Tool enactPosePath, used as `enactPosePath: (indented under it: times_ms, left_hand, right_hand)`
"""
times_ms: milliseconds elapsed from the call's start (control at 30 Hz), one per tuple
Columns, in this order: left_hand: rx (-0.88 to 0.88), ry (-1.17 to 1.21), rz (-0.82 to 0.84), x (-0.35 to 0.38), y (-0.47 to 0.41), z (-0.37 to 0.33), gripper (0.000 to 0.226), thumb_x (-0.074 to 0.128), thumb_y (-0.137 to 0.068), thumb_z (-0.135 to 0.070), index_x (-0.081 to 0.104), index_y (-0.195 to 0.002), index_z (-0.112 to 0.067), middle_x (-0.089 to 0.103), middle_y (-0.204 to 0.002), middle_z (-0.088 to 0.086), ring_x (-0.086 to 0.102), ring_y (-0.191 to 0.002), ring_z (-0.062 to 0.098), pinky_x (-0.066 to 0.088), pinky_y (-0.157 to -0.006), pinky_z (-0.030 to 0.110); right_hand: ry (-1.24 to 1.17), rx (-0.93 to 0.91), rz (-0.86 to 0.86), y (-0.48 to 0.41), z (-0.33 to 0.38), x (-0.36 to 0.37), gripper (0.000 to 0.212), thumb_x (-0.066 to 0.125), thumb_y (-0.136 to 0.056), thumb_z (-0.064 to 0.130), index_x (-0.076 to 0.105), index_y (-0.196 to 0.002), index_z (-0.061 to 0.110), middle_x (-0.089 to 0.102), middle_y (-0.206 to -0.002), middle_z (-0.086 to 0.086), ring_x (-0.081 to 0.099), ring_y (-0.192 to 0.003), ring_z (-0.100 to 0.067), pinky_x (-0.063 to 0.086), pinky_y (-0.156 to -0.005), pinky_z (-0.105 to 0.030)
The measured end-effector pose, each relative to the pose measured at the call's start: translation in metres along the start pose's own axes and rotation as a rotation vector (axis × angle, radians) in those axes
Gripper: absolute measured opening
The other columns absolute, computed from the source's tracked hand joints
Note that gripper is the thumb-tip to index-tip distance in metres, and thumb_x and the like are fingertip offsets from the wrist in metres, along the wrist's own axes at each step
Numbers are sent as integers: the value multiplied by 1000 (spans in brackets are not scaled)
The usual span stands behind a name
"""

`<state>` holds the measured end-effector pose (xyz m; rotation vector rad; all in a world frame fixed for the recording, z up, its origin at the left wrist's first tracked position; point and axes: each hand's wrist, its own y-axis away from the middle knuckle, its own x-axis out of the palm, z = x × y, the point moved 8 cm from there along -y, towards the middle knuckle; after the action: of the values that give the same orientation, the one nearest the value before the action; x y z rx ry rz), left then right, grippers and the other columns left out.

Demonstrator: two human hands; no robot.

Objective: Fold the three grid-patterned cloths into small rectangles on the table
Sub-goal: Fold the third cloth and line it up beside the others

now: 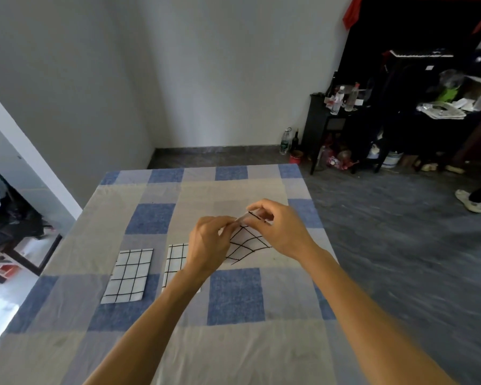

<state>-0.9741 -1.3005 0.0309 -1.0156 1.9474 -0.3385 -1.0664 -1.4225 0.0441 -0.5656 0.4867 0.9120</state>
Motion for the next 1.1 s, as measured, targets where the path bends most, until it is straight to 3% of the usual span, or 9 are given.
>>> enactPosePath:
  times_ms: [133, 333, 533, 633, 700, 800, 867, 1000, 1100]
  left_hand:
    - [-25, 66, 12, 1, 4, 0, 11, 68, -84, -14, 74, -92, -11, 72, -82, -4, 64, -70, 5, 43, -71, 7]
    - [-290, 191, 9, 6, 27, 28, 10, 66, -85, -10, 74, -88, -15, 66, -74, -16, 60, -69, -3, 42, -62, 8]
    - [-235, 98, 67, 6, 35, 37, 8, 67, -85, -11, 74, -87, -14, 67, -77, -16, 62, -72, 0, 48, -64, 12]
    - [-356, 54, 125, 11, 44, 55, 8, 64, -88, -16, 72, -87, -18, 68, -78, -11, 64, -73, 5, 51, -65, 21]
    - [-400, 43, 103, 8, 44, 58, 7, 64, -88, -21, 70, -91, -23, 67, -80, -10, 64, -77, 10, 47, -66, 17]
    - [-241, 21, 66, 5, 30, 29, 30, 66, -83, -30, 64, -111, -18, 64, -94, -9, 59, -84, 7, 45, -73, 18]
    - [-100, 18, 79, 7, 18, 3, 38, 64, -82, -31, 61, -117, -15, 62, -100, -9, 57, -88, 7, 45, -78, 21]
    - [59, 11, 50, 3, 11, -24, 22, 62, -82, -26, 70, -98, -12, 71, -90, -1, 59, -81, 7, 49, -77, 28]
    - [73, -2, 35, -1, 17, -24, 14, 65, -80, -18, 72, -90, -10, 72, -83, 1, 57, -76, 5, 49, -72, 26]
  right_hand:
    - [42, -24, -11, 4, 0, 1, 23, 63, -89, 39, 76, -91, 21, 74, -87, 10, 64, -84, -4, 52, -77, -31]
    - [38, -27, -64, -2, 6, -3, 20, 66, -88, 35, 76, -94, 19, 74, -92, 8, 65, -86, -5, 53, -81, -29]
    - [169, -55, -66, -3, 2, -7, 23, 62, -90, 41, 75, -93, 22, 73, -88, 8, 65, -78, -7, 54, -69, -33]
    - [177, -43, -113, 0, -3, -13, 23, 62, -90, 39, 73, -87, 20, 71, -79, 6, 63, -71, -10, 54, -65, -36]
    - [217, -45, -128, 2, -4, -17, 25, 60, -91, 39, 71, -82, 18, 67, -73, 5, 60, -66, -11, 52, -61, -36]
    - [296, -59, -39, 4, 0, -11, 26, 59, -93, 37, 70, -80, 17, 62, -71, 6, 55, -64, -12, 46, -58, -30]
    - [331, -65, 22, 6, 2, -2, 31, 56, -94, 40, 69, -79, 17, 63, -72, 4, 56, -66, -15, 47, -60, -34]
    - [344, -77, 89, 11, 5, 9, 31, 53, -95, 42, 73, -87, 19, 67, -78, 2, 58, -71, -16, 47, -62, -34]
    - [324, -81, 101, 17, 7, 14, 26, 54, -95, 38, 74, -92, 21, 69, -82, 2, 59, -73, -15, 49, -64, -33]
